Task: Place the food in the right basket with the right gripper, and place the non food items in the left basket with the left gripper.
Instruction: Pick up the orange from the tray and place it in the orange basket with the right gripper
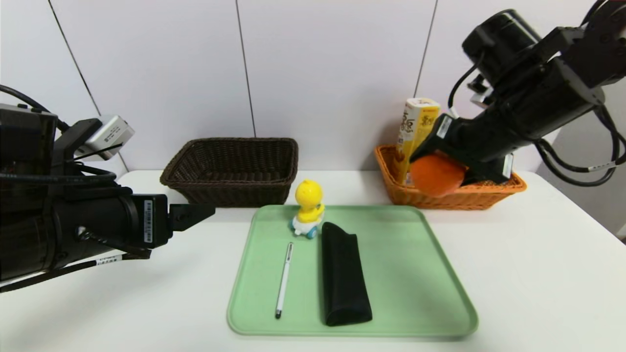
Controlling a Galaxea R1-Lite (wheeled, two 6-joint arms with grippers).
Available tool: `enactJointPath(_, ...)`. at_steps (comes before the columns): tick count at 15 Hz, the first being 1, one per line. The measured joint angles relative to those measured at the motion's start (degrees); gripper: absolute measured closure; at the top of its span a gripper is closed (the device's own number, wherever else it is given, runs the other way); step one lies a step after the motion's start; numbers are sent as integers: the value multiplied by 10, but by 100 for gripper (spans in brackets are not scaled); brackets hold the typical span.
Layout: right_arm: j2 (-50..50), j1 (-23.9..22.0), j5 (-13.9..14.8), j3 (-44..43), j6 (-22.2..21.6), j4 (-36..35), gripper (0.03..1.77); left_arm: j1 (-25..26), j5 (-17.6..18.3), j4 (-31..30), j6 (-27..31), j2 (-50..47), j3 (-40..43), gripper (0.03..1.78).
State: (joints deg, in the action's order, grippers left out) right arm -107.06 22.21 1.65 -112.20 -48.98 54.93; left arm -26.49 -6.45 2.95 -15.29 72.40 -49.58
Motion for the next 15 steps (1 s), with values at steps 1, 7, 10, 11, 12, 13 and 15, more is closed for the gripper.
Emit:
enactJointPath(1, 6, -21, 0, -1, -1, -16, 65, 0, 0, 0, 0, 0, 0, 12)
enactJointPath(7, -2, -149, 3, -2, 1, -97, 66, 0, 0, -3, 0, 2, 0, 12)
enactJointPath(10, -40, -191, 4, 0, 2, -138, 66, 0, 0, -5, -12, 5, -1, 12)
enactJointPath(11, -55, -197, 4, 1, 3, -157, 66, 0, 1, -5, -14, 5, -2, 12)
enactJointPath(12, -73, -204, 4, 2, 5, -178, 66, 0, 2, -5, -15, 6, -2, 12)
enactJointPath(13, -90, -211, 4, 3, 6, -199, 66, 0, 3, -4, -15, 6, -2, 12)
enactJointPath(15, -125, -219, 3, 3, 6, -226, 66, -1, 2, -4, -15, 6, -2, 12)
